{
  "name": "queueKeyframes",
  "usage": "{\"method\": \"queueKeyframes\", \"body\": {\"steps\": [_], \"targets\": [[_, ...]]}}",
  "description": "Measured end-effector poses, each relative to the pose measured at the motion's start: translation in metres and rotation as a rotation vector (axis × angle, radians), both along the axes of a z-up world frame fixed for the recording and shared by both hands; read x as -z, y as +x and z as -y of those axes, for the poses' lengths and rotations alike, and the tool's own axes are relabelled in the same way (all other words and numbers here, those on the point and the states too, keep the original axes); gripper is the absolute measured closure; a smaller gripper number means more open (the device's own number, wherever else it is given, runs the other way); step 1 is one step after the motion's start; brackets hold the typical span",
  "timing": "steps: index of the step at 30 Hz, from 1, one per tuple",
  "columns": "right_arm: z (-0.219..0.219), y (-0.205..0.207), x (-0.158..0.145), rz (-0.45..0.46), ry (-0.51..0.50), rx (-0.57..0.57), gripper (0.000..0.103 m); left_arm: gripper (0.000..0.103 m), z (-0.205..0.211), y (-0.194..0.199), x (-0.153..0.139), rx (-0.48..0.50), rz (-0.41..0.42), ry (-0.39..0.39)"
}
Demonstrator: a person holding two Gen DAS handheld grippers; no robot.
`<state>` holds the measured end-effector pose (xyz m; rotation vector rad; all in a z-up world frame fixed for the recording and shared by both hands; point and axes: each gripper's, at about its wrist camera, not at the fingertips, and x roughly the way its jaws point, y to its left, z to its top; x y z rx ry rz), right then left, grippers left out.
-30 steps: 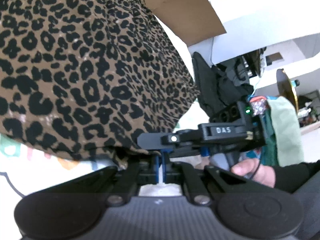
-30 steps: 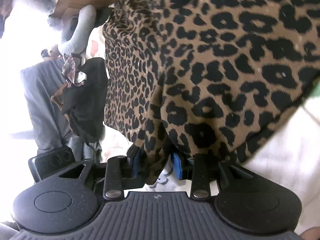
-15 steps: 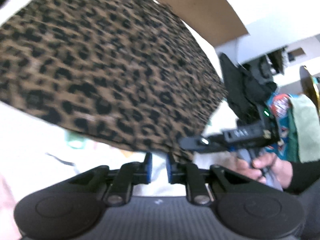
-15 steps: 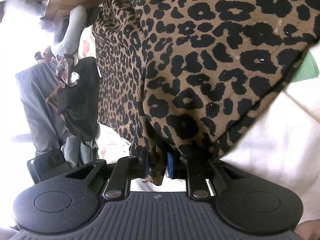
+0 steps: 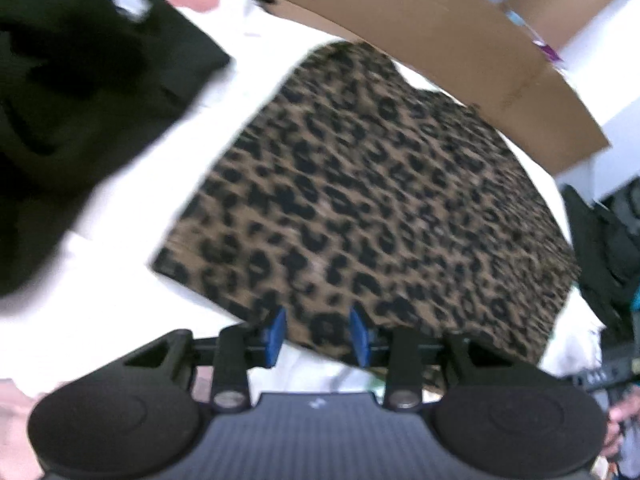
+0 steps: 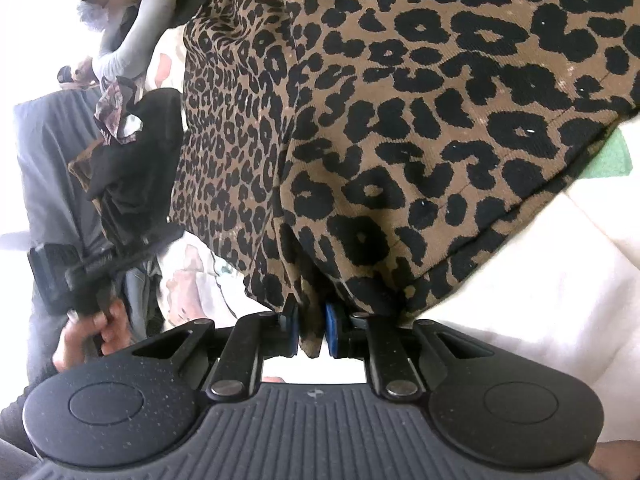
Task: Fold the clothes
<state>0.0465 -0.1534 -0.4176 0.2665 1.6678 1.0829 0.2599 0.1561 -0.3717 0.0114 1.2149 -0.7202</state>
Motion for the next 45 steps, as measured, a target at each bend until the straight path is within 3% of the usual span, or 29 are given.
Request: {"method": "queueKeyframes", "body": {"steps": [3,7,9,15,24,29,34,38,45], "targets": [[0.000,0.000,-0.001,0.015,-0.001,-0.012,0.085,0.050,-0.009,0.009,-0.003,-0.031,0.036,0.038],[0.000,-0.001,0.000,0.029,-0.005,-0.022,0.088,0.048,-0.020,0.019,-0.005,-0.062,0.081,0.087],[0.000,-0.001,0.001,0.033,-0.007,-0.028,0.089,0.041,-0.024,0.020,-0.003,-0.079,0.091,0.106],[0.000,-0.001,-0.001,0.062,-0.004,-0.046,0.090,0.040,-0.024,0.022,0.006,-0.078,0.101,0.154],[0.001,-0.001,-0.002,0.077,-0.003,-0.064,0.091,0.039,-0.028,0.028,0.000,-0.119,0.136,0.148],[0.001,-0.001,-0.001,0.078,-0.005,-0.063,0.091,0.042,-0.031,0.038,0.006,-0.164,0.155,0.128],[0.001,-0.001,0.000,0.085,-0.006,-0.066,0.092,0.051,-0.029,0.046,0.017,-0.179,0.154,0.115],[0.002,0.000,-0.003,0.107,-0.008,-0.068,0.092,0.064,-0.021,0.046,0.030,-0.163,0.132,0.112],[0.003,0.001,-0.005,0.124,0.000,-0.077,0.099,0.062,-0.022,0.043,0.032,-0.154,0.144,0.115]]}}
